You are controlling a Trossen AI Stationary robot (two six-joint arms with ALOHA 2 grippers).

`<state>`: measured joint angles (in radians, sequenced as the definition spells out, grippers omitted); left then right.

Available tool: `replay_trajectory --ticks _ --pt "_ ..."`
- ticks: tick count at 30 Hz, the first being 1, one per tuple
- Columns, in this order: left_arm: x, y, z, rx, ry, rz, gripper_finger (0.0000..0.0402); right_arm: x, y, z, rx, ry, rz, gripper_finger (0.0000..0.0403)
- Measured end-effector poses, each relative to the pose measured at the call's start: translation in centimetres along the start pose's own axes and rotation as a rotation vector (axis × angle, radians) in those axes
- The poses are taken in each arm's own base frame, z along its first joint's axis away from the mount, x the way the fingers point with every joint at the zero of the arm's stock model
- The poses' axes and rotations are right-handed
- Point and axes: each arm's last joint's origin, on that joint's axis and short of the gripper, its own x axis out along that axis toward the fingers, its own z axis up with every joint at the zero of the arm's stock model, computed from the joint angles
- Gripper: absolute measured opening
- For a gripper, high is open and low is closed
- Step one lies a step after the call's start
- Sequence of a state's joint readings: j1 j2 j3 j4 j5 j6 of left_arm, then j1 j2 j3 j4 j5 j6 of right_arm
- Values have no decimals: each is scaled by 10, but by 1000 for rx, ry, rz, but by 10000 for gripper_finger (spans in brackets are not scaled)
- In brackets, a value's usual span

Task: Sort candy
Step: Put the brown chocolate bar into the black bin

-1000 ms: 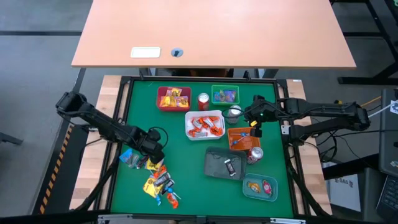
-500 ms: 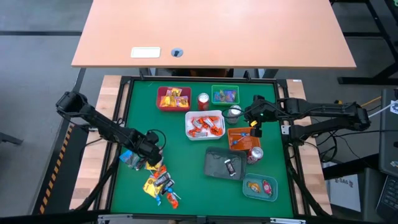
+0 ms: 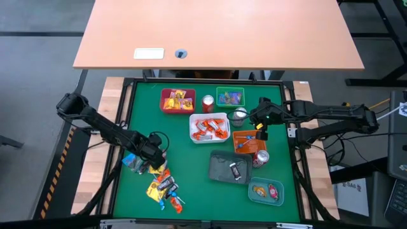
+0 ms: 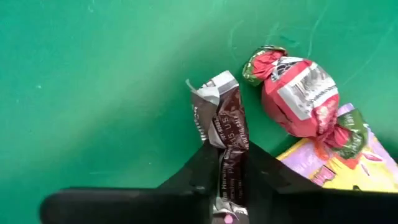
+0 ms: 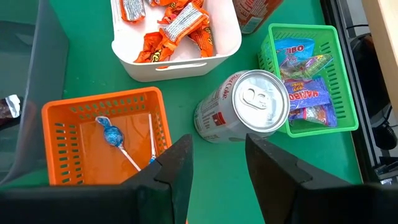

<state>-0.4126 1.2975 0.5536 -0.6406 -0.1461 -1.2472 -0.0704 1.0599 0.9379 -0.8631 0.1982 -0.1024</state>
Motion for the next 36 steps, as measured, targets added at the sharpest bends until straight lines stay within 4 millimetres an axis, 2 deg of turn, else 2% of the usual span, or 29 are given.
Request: replay_trajectory --ticks 6,16,22,26,36 --pt "-17 -6 5 13 -35 -80 12 0 0 0 0 0 0 145" --pt "-50 -26 19 68 -177 -216 23 0 0 0 0 0 1 145" --pt "-67 -49 39 87 -509 -368 20 0 0 0 0 0 1 145" --pt "-74 -59 56 153 -724 -392 21 0 0 0 0 0 1 145" --pt "-73 -70 96 225 -970 -408 22 0 0 0 0 -1 1 145"
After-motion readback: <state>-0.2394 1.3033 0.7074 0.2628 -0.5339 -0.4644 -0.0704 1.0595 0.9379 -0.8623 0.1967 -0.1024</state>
